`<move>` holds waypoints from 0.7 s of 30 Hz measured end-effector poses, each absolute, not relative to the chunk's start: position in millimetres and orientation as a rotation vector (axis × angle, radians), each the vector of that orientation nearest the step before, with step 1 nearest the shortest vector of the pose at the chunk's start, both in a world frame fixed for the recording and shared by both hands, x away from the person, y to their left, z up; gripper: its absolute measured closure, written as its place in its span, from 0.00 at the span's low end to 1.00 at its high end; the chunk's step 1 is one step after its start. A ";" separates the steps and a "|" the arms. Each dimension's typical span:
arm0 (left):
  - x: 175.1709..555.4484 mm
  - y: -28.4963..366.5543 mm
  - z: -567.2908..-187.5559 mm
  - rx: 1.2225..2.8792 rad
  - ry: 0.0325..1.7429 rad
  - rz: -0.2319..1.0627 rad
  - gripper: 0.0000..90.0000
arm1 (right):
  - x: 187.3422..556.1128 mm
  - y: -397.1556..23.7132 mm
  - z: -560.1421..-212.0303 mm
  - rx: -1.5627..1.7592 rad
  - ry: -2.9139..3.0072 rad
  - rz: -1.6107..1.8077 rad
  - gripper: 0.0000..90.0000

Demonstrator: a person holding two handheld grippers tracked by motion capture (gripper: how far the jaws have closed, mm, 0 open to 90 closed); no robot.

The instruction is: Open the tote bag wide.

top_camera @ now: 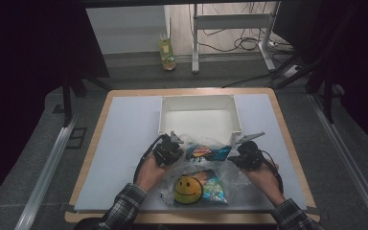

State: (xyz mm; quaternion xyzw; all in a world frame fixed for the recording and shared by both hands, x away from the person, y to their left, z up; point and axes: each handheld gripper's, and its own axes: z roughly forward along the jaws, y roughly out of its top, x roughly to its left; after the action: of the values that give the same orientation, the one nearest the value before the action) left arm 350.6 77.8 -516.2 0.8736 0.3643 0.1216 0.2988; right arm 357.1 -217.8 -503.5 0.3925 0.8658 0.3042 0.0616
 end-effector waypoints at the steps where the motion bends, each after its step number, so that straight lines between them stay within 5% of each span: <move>1: 346.8 78.4 -517.6 2.320 0.963 0.302 0.98 | 353.7 -217.6 -505.3 1.173 2.633 0.909 0.99; 13: 291.2 85.3 -522.1 2.348 0.932 0.094 0.98 | 315.9 -226.7 -510.0 1.112 2.714 0.882 0.99; 21: 296.5 85.9 -477.9 2.258 0.875 0.245 0.94 | 319.9 -227.9 -493.2 1.089 2.654 0.933 0.98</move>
State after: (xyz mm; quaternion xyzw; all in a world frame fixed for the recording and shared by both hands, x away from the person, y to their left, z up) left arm 296.5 85.9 -477.9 0.8702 0.3374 0.0945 0.3465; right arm 319.9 -227.9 -493.2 0.3603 0.8781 0.3088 0.0625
